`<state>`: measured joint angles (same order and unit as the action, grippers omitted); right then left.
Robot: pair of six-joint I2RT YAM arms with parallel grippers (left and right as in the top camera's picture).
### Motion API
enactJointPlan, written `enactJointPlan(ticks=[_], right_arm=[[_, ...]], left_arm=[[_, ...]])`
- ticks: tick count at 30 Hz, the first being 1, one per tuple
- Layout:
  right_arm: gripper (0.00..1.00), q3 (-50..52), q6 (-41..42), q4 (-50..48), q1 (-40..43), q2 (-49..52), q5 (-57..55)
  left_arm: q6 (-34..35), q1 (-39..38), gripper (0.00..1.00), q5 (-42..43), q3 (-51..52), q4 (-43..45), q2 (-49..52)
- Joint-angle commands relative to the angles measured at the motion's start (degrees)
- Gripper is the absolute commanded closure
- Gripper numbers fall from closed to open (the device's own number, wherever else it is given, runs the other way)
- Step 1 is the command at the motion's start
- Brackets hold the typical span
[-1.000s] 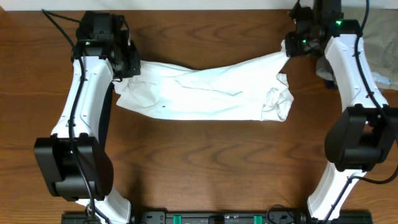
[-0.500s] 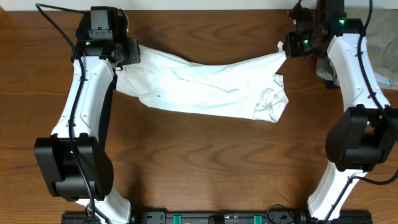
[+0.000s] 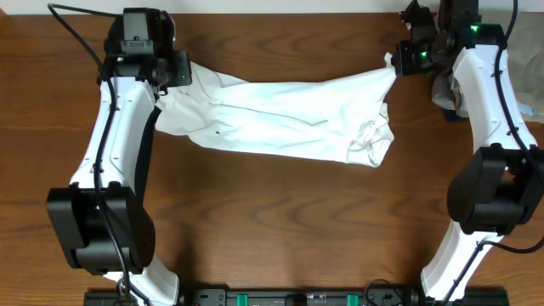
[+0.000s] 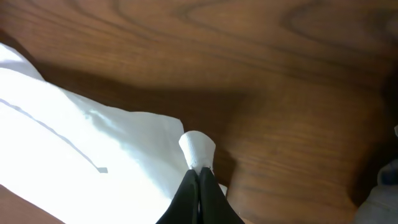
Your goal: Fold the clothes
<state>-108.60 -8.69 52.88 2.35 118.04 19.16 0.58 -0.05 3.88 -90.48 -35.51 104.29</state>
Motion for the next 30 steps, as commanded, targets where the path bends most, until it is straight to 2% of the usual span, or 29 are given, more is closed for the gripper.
enactJointPlan(ticks=[1, 3, 5, 7, 14, 21, 27, 30], right_arm=[[0.99, -1.18, -1.25, 0.17, 0.46, -1.79, 0.79], [0.99, -1.18, -1.25, 0.07, 0.22, -1.77, 0.76], [0.99, -1.18, -1.25, 0.04, -0.11, -1.77, 0.76], [0.99, -1.18, -1.25, 0.13, -0.22, -1.77, 0.76], [0.99, -1.18, -1.25, 0.09, -0.31, -1.77, 0.57], [0.99, -1.18, -1.22, 0.07, -0.33, -1.77, 0.55], [0.99, -1.18, -1.22, 0.02, -0.35, -1.77, 0.28], [0.99, -1.18, -1.25, -0.15, -0.26, -1.77, 0.11]], left_arm=[[-5.31, 0.28, 0.83, -0.46, 0.15, 0.72, 1.27], [-8.96, 0.66, 0.6, -0.52, 0.13, 1.77, 2.75], [-9.14, 1.75, 0.46, -0.48, 0.13, 3.23, 3.91], [-9.16, 2.84, 0.4, -0.48, 0.13, 4.13, 4.42], [-11.78, 6.14, 0.29, 0.2, 0.13, 3.91, 6.51], [-13.88, 6.1, 0.27, 4.57, 0.13, 4.37, 10.38], [-13.88, 6.1, 0.28, 4.94, 0.13, 5.38, 12.26], [-13.86, 6.1, 0.41, 4.94, 0.13, 6.38, 12.33]])
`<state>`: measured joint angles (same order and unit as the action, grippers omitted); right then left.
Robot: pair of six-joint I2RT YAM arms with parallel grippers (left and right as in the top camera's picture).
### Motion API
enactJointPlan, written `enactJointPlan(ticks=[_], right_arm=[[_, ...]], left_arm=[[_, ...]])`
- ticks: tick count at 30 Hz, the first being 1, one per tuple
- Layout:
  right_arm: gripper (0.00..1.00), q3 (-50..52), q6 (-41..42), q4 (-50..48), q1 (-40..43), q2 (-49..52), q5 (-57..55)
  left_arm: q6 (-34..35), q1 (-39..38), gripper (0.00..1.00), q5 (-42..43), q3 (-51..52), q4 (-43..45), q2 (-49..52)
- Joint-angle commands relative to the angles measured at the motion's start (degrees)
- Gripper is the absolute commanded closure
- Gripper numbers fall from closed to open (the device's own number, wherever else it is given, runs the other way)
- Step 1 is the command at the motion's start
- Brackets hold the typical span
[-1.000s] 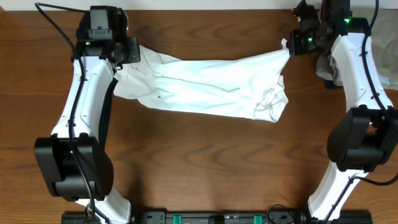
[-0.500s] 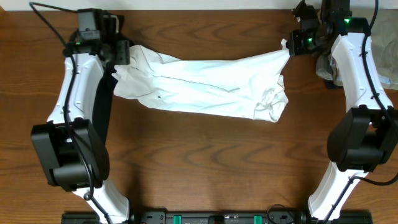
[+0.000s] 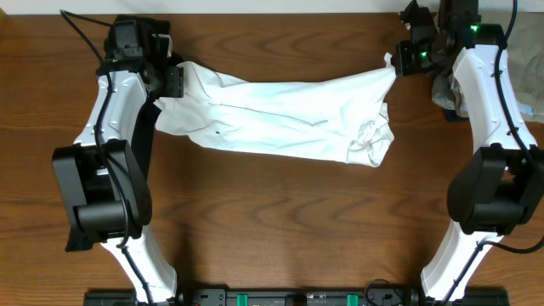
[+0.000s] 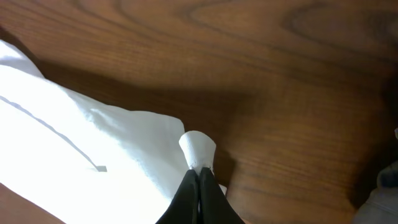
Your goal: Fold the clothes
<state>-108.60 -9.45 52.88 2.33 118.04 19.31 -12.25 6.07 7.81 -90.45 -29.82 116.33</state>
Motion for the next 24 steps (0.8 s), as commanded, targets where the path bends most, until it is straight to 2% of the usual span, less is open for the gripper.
enactJointPlan(ticks=[1, 7, 11, 15, 24], right_arm=[[0.99, -1.18, -0.46, -0.17, -0.24, -1.77, -0.26], [0.99, -1.18, -0.48, -0.2, -0.26, -1.75, -1.11], [0.99, -1.18, -0.46, -0.2, -0.24, -1.75, -1.11], [0.99, -1.18, -0.48, -0.2, -0.26, -1.75, -1.11], [0.99, -1.18, -1.05, -5.14, -0.26, -1.75, -1.07]], left_arm=[[-1.03, -0.02, 0.46, 1.01, 0.11, 1.14, 0.28], [-1.01, -0.02, 0.74, 1.01, 0.11, 1.86, 0.28], [-1.01, -0.02, 0.86, 1.01, 0.11, 1.75, 0.28], [-1.01, -0.02, 0.94, 0.96, 0.11, 2.49, 0.28], [1.7, 0.04, 0.94, -4.48, -4.61, 4.22, -0.28]])
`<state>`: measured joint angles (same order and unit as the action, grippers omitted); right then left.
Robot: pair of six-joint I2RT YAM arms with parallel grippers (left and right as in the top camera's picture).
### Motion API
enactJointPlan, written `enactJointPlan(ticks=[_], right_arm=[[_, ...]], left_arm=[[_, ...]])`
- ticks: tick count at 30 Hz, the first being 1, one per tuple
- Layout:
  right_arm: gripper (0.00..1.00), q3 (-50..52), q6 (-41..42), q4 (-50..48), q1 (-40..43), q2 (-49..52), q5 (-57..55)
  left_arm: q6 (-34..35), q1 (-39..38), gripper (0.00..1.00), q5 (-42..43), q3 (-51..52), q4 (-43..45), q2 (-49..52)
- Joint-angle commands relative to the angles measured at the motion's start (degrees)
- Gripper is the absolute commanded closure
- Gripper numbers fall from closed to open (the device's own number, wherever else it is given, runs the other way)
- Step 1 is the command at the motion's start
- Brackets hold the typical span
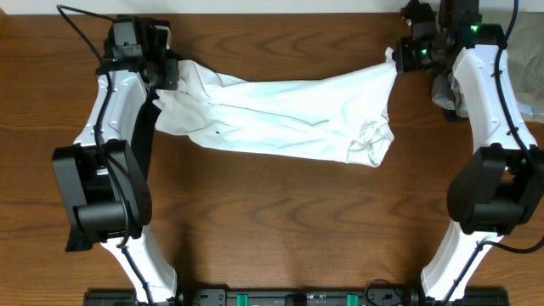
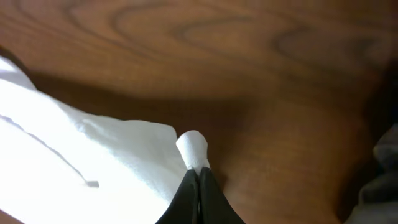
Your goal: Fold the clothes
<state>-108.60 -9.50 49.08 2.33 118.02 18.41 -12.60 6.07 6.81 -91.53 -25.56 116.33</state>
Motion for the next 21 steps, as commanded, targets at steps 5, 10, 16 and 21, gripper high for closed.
enactJointPlan(ticks=[5, 10, 16, 21], right_arm=[[0.99, -1.18, -3.19, -5.33, -0.26, -1.73, -0.15], [0.99, -1.18, -4.96, -8.83, -0.22, -1.73, -0.24], [0.99, -1.22, -5.35, -12.87, 1.81, -1.77, 0.33], [0.99, -1.22, -5.35, -9.97, 3.54, -1.77, 1.75]], left_arm=[[4.22, 0.04, 0.94, -4.96, -5.81, -1.31, -0.63], [7.19, 0.04, 0.94, -6.95, -5.81, -1.6, -1.97], [7.34, 0.35, 0.94, -12.17, -5.86, -4.17, -4.87], [7.37, 1.73, 0.94, -12.28, -5.86, -8.72, -5.88]])
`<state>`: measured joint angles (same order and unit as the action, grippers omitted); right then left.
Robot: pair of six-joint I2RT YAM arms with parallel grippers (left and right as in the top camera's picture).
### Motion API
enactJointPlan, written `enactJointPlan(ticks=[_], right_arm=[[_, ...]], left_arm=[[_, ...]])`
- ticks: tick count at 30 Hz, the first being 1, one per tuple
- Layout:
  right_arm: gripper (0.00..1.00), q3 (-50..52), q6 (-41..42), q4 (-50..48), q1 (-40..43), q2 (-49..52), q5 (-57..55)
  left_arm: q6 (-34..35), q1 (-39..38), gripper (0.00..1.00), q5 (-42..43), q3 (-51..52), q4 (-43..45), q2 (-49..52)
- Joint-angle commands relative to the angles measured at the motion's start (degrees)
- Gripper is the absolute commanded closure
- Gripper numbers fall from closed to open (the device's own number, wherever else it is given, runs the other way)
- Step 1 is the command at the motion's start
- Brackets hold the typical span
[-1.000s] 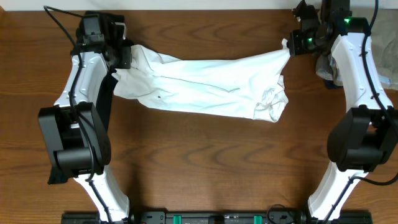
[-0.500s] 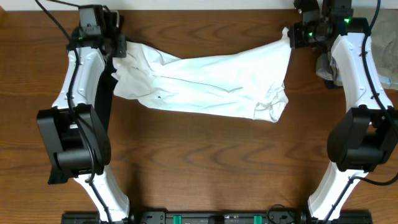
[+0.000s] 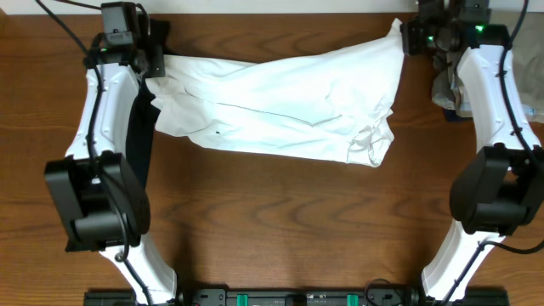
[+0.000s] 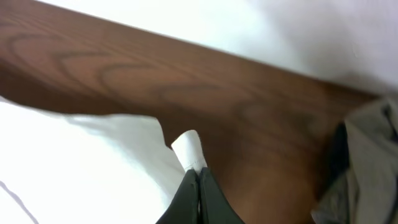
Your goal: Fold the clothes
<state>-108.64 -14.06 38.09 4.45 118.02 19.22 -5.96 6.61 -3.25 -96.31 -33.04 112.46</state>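
Observation:
A white garment [image 3: 280, 106] lies stretched across the far half of the wooden table [image 3: 272, 221], its far edge pulled taut between both arms. My left gripper [image 3: 155, 58] is at the garment's far left corner, shut on the cloth. My right gripper [image 3: 405, 34] holds the far right corner near the table's back edge. In the right wrist view the black fingers [image 4: 189, 193] are pressed together on a small tuft of white fabric [image 4: 188, 147]. A crumpled bunch [image 3: 371, 140] hangs at the garment's near right end.
A grey and dark pile of other clothes [image 3: 449, 89] sits at the far right, seen also beside the right gripper as grey cloth [image 4: 364, 155]. The table's back edge and pale wall [image 4: 261, 25] are close behind the right gripper.
Both grippers have moved toward the table's back edge, taking their corners along. The garment's far edge is now spread wider and straighter, and more cloth is opened out.
Both grippers held the garment's far corners throughout, with the cloth bunched in a narrow band. The left arm shifted a little at its corner while the right stayed put. Now both corners are farther back and the garment lies broader.

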Motion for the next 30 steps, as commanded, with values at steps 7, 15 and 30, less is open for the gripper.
enactJointPlan(ticks=[7, 15, 30], right_arm=[[0.99, -1.22, -2.95, 7.23, 3.78, -2.6, 6.34], [0.99, -3.04, -5.29, -0.2, 4.7, -2.99, 16.92], [0.99, -3.1, -4.83, -2.25, 1.49, -3.08, 19.67]], left_arm=[[1.81, 4.31, 0.94, -2.16, -1.07, -8.76, -1.99], [1.79, 5.2, 0.94, -0.87, -1.07, -9.29, -1.99], [1.14, 5.57, 0.94, 4.13, -1.07, -9.27, -5.68]])
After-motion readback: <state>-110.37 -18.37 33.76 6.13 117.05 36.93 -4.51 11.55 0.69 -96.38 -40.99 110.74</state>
